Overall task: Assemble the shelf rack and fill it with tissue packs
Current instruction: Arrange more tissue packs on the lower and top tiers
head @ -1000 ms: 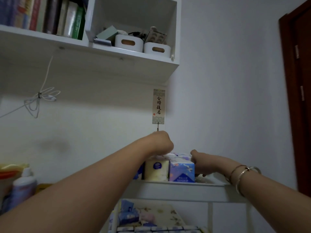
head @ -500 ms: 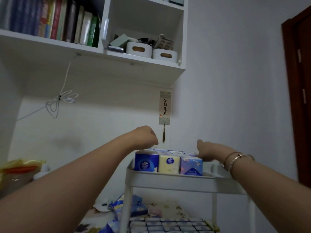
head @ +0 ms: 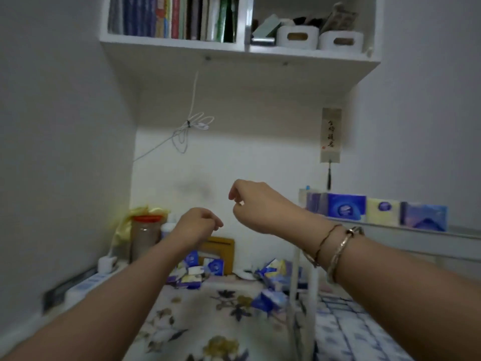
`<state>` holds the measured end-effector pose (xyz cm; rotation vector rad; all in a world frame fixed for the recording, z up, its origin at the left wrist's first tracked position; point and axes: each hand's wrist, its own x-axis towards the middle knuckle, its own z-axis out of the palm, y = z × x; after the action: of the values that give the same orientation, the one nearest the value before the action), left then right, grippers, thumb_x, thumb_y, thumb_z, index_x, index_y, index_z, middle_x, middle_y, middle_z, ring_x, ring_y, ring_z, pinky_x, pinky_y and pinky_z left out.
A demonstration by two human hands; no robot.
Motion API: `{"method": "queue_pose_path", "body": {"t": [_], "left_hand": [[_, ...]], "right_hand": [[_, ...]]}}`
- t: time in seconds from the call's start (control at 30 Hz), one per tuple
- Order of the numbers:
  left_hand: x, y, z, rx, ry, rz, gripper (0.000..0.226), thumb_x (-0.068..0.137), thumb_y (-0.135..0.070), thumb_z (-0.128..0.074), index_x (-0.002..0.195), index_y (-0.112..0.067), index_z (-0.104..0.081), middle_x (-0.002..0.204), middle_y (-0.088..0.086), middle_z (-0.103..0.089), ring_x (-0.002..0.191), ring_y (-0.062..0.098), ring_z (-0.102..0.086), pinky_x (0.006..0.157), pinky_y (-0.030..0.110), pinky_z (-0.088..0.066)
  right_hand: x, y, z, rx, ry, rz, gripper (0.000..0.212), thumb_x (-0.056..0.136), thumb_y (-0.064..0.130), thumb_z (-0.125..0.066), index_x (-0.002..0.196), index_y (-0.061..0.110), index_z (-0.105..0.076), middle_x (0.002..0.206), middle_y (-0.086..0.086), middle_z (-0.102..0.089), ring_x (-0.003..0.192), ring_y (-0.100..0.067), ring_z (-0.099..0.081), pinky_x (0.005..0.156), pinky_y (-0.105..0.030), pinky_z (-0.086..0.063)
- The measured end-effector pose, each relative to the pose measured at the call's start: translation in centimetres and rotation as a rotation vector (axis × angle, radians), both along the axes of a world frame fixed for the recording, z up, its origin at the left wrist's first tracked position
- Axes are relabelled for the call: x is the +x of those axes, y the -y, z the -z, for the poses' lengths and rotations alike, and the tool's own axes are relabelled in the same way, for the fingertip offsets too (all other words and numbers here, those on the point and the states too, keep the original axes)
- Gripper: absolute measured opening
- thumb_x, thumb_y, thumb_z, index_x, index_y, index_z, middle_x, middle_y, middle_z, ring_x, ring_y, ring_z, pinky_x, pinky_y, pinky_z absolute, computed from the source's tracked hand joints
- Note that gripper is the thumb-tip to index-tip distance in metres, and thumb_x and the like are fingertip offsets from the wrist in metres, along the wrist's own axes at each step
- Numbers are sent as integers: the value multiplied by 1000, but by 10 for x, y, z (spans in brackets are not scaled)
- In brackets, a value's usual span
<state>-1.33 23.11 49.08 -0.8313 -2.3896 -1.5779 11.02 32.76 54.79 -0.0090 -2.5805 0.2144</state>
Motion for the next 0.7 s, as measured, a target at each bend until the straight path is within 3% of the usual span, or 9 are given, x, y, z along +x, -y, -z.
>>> {"method": "queue_pose_path", "body": {"t": [0.07,0.17,0.23,0.37,0.47,0.57,0.7], "left_hand": [[-17,21,28,-36,47,-35,31,90,2,-44,74,-14,-65,85,4,-64,84,16,-57,76,26,-44],[-44,47,70,-56,109,-82,24,93,-2,-48,82,-8,-68,86,8,-60,72,13,-51,70,26,-42],[-64,62,105,-83,148,-162,21,95,-10,-50,92,-11,-70,96,8,-61,83,16,-54,77,31,-44],[-103,78,166,-186,171,-265,33,91,-7,-46,121,-17,-57,132,5,-55,108,16,-52,89,28,-42],[-133,78,189,-239,115,-357,47,88,-8,-49,134,-20,-45,138,4,-47,120,20,-48,101,36,-42],[-163,72,202,-419,-48,-488,57,90,-17,-49,144,-25,-31,153,7,-26,138,29,-28,112,43,-29],[-201,60,208,-596,35,-535,64,96,-36,-44,150,-37,-10,161,2,11,145,38,3,112,61,-11]], "right_hand": [[-26,21,28,-42,86,-23,31,93,18,-46,123,10,-49,125,-10,-54,108,-26,-54,87,-37,-48],[-74,35,76,-98,200,-17,23,94,23,-47,111,8,-47,119,-14,-56,92,-25,-52,74,-34,-42],[-111,34,114,-147,225,1,17,91,15,-48,107,8,-47,119,-15,-57,93,-27,-53,72,-30,-40],[-170,20,185,-239,270,58,37,91,12,-48,127,8,-44,126,-14,-54,111,-31,-53,79,-31,-44],[-201,11,222,-291,251,104,38,92,14,-47,129,9,-42,134,-13,-46,120,-28,-45,96,-36,-44],[-228,4,245,-315,172,113,45,93,20,-47,136,14,-37,142,-9,-37,128,-25,-38,105,-38,-39],[-261,0,261,-327,16,76,58,92,30,-52,144,23,-28,153,-6,-23,139,-24,-25,112,-37,-32]]}}
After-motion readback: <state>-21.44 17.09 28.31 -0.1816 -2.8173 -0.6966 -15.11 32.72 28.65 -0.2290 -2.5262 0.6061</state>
